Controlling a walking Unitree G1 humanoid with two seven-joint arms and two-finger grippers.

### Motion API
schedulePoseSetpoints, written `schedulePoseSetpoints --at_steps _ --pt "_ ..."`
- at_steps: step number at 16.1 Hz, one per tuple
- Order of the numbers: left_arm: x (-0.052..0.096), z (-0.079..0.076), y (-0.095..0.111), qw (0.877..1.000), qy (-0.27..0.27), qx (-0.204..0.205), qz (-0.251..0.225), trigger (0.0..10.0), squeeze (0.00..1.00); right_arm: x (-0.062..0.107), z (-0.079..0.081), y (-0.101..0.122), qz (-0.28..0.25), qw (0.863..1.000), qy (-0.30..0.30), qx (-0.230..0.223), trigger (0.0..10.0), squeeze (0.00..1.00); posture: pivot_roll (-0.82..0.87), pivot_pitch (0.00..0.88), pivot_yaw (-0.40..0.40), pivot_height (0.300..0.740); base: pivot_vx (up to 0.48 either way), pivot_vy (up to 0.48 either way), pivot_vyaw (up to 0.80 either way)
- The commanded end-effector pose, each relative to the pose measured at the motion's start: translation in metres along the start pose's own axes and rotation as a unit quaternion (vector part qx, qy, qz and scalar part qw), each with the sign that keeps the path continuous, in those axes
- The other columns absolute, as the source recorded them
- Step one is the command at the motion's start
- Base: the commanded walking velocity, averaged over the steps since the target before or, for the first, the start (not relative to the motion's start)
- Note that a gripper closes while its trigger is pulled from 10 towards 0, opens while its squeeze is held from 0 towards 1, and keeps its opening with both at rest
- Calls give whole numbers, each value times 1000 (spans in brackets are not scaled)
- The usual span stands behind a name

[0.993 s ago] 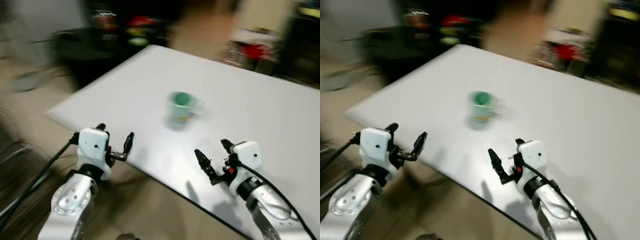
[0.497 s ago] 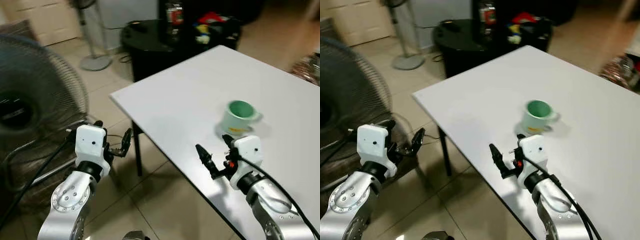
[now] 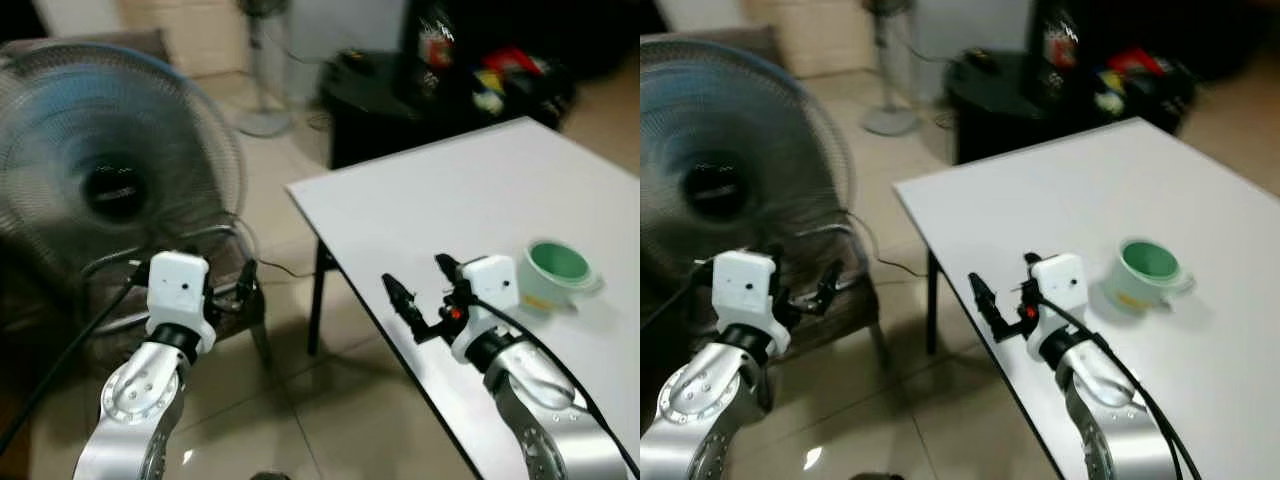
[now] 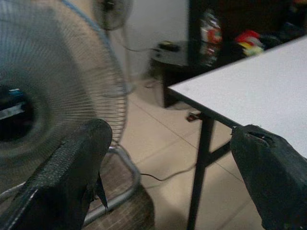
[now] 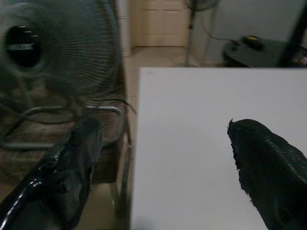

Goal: Setting the table

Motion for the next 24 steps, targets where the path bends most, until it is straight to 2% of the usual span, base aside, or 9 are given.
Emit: schedulePoseSetpoints --at_steps 1,7,8,10,11,15,19,21,24 --pt "0 -4 3 1000 -4 6 -4 10000 0 0 -5 -1 2 1000 -7 0 10000 1000 27 0 3 740 0 0 800" --pt "1 -7 0 1000 -3 29 12 10000 0 -4 -6 0 -1 1000 -7 -14 10000 1000 34 0 -8 740 0 0 800" --pt "3 -6 1 999 -5 45 14 10000 1000 -4 -6 0 -4 1000 -7 -22 10000 1000 34 0 -7 740 0 0 800" --pt "4 -5 2 999 -3 47 12 10000 1000 -3 -6 1 -8 1000 -9 -18 10000 1000 38 0 -4 740 0 0 800" --pt "6 4 0 1000 8 17 17 10000 1000 -1 -9 6 -21 999 -25 23 10000 1000 35 0 26 740 0 0 800" --pt "5 21 5 999 50 -19 1 10000 1000 8 -19 6 -37 997 -63 18 10000 1000 44 0 39 740 0 0 800" --pt "3 17 4 999 31 -34 3 10000 1000 5 -18 -10 -6 996 -92 18 10000 1000 45 0 38 740 0 0 722" --pt "0 13 5 999 9 -31 -2 10000 1000 6 -18 -15 -1 995 -98 -12 10000 1000 35 0 48 740 0 0 0" --pt "-4 10 8 1000 -4 -24 -12 10000 1000 5 -19 -11 -14 993 -115 -13 10000 1000 26 0 59 740 0 193 0"
Point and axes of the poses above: a point about 5 cm out from each wrist's last joint towards the gripper, its own x axis pointing back from the gripper into the wrist, its own y axis along the axis of the wrist's last joint, z = x × y, the point moved 3 cm from there along -x, pointing out of the wrist towards the gripper, and after that the axes turned 12 degrees about -x, right-handed, at the moved point
